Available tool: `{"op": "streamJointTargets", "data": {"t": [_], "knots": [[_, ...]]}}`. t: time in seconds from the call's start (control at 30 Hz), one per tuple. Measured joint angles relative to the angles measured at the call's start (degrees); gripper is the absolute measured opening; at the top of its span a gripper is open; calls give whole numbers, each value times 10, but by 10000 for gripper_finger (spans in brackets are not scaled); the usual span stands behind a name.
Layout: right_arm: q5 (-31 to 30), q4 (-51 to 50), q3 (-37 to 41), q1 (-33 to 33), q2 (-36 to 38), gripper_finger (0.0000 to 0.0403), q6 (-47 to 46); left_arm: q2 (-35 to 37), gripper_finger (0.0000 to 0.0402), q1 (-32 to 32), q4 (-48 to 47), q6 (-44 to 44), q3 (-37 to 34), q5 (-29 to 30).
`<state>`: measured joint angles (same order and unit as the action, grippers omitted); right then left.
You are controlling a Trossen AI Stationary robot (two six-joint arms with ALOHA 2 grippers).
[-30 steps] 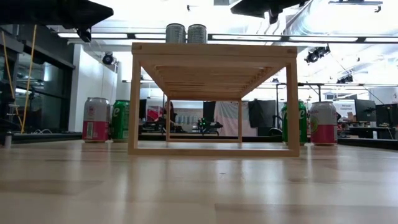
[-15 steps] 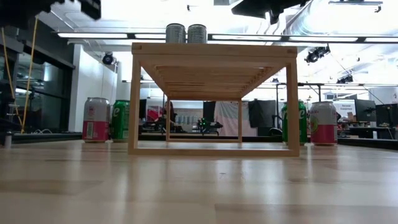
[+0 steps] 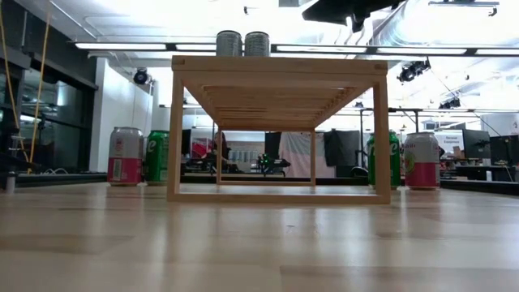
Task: Place canned beverage on shelf
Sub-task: Put the white pink soda can aligned with the other white pink soda cans on the shelf
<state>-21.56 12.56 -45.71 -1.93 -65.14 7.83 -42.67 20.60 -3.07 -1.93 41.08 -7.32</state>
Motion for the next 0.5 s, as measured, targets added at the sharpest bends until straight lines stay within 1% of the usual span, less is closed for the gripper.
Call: {"op": "streamJointTargets", "data": {"t": [0.17,0.27,0.4,0.5], "knots": [[0,-5,0,0,0,0,0,-71,228,65,-118,-22,89,101],[0,-9,0,0,0,0,-2,-113,270,87,-185,-16,133,140],[0,-11,0,0,0,0,-3,-163,306,103,-273,2,186,162],[0,-12,0,0,0,0,-3,-199,319,113,-346,44,221,164]]}}
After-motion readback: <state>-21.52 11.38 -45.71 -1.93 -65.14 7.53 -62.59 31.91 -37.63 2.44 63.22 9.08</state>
